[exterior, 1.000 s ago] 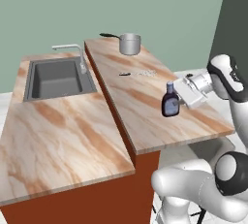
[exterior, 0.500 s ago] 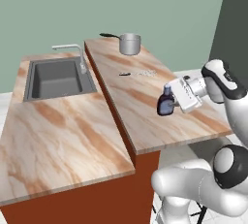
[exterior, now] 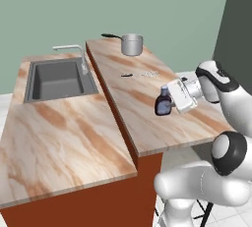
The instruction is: Move the condiment bottle and oil and vinegar bottle from the cabinet to the dining counter.
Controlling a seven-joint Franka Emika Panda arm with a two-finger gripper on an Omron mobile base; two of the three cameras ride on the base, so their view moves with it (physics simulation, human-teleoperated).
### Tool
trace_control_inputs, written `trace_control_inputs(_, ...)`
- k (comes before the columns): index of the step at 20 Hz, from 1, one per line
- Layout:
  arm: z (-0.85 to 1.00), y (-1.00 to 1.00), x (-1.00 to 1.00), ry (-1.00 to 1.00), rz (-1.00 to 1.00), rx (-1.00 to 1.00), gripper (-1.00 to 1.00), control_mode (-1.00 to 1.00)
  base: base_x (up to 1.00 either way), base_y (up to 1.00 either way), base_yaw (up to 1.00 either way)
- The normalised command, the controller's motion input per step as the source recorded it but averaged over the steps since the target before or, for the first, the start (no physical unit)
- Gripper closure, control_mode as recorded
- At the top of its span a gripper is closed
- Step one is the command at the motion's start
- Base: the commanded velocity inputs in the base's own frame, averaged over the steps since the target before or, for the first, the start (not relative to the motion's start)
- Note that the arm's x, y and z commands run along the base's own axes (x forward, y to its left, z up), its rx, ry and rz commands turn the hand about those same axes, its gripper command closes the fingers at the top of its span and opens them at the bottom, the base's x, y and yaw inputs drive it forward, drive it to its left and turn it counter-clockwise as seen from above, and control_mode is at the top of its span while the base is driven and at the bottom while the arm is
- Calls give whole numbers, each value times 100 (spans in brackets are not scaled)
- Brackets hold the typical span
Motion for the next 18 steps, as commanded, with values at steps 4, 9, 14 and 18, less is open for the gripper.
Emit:
trace_control_inputs(4, -28, 0, 24, 0, 0, 0, 100, -100, 0, 0, 0)
trace_control_inputs(9, -35, -3, 18, 1, 3, 0, 100, -100, 0, 0, 0)
trace_control_inputs(14, -27, -5, 13, 0, 4, 0, 100, -100, 0, 0, 0)
trace_control_inputs(18, -25, -5, 17, 0, 3, 0, 100, -100, 0, 0, 0)
